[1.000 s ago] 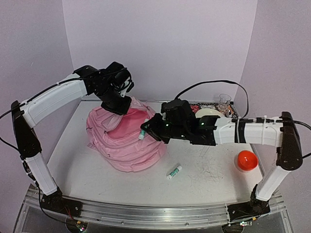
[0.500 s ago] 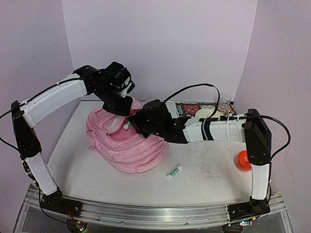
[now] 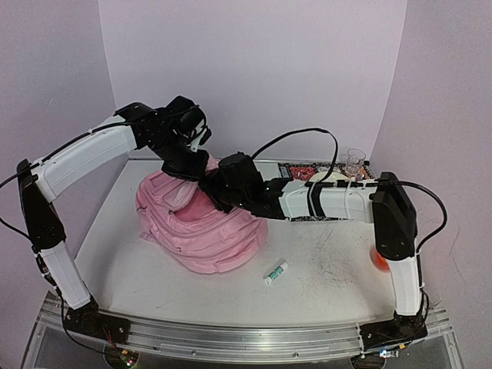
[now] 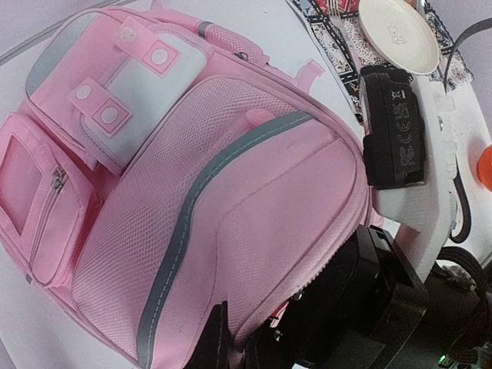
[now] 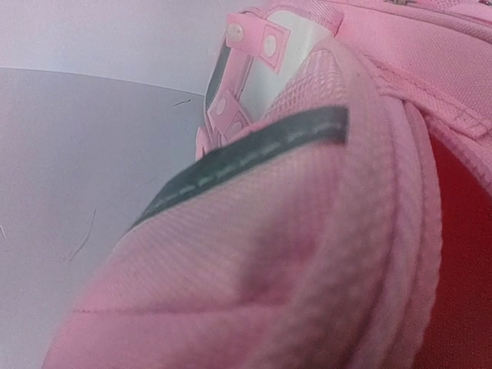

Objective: Pack the student bag
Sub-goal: Place the glue stick in the upper front pocket of the bag, then pick up the glue stick from the center of the board.

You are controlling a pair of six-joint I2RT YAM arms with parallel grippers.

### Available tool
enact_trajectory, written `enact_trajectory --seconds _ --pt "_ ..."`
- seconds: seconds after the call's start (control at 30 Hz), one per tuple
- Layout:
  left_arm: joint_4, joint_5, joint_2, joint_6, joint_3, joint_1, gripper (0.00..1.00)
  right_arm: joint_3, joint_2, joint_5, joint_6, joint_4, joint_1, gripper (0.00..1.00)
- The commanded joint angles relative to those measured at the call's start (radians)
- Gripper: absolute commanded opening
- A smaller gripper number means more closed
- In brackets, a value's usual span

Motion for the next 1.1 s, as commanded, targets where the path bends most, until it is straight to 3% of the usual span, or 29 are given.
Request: enact_trajectory --seconds 0.0,0.33,0.6,0.87,1.07 --pt "0.084 0.017 -0.038 -0.017 0.067 0.002 0.0 -0.053 -0.116 -0.015 -0.075 0.012 -0.005 0.47" --pt "0.09 0.015 -0.021 -0.002 0.06 0.029 0.0 -0.293 -0.403 -0.06 -0.237 -0.109 -0.004 0.49" --pt "0.112 0.029 -0.008 0.005 0.051 0.043 0.0 -0.522 -0.644 0.025 -0.257 -0.361 -0.003 0.5" --pt "0.127 0.03 0.016 0.023 0.048 0.05 0.0 -0.539 -0.661 0.082 -0.162 -0.761 0.04 0.52" --pt "0.138 0.023 0.018 0.031 0.041 0.053 0.0 -0.632 -0.638 0.067 -0.036 -0.801 0.065 0.53"
